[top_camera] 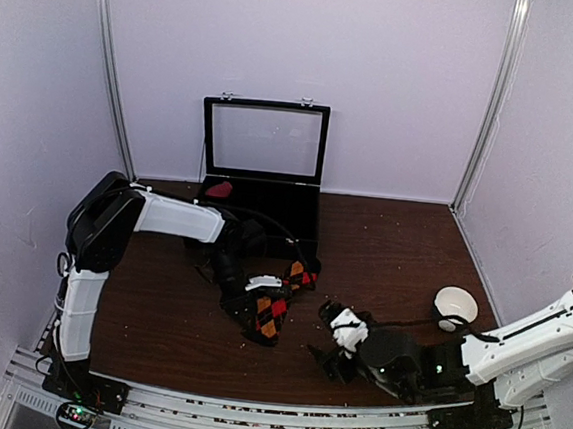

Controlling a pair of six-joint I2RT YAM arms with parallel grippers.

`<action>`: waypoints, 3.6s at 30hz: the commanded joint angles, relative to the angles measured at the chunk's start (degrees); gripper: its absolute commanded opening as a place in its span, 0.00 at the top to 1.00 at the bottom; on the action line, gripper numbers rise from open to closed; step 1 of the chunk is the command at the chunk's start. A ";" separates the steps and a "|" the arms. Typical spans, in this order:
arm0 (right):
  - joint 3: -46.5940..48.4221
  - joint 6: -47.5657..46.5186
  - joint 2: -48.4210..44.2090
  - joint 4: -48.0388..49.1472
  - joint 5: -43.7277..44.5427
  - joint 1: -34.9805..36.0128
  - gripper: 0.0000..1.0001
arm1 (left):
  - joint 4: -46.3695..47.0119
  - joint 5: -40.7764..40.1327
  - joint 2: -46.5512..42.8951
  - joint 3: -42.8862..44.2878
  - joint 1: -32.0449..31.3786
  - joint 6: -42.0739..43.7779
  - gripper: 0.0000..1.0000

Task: Roll the socks
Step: Roll the sock at the center of the board.

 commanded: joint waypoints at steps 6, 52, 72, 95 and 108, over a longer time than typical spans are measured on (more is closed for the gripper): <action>9.14 -29.87 16.99 13.90 -11.73 2.75 0.31 | -2.55 3.85 3.24 3.99 0.46 -2.99 1.00; 22.61 -14.54 34.61 3.82 -38.49 -15.52 1.00 | -0.68 3.86 -5.18 -1.57 2.56 5.10 0.80; 38.10 19.18 43.04 -17.51 -69.52 -24.18 1.00 | 9.16 -4.92 -28.80 -23.93 2.63 23.05 0.54; 33.92 41.90 46.83 -9.96 -82.39 -29.85 1.00 | 26.00 -28.38 -22.30 -23.42 -12.24 29.39 0.63; 36.05 41.67 47.01 -12.33 -82.69 -30.44 1.00 | 27.68 -32.70 -18.34 -22.43 -12.94 28.99 0.82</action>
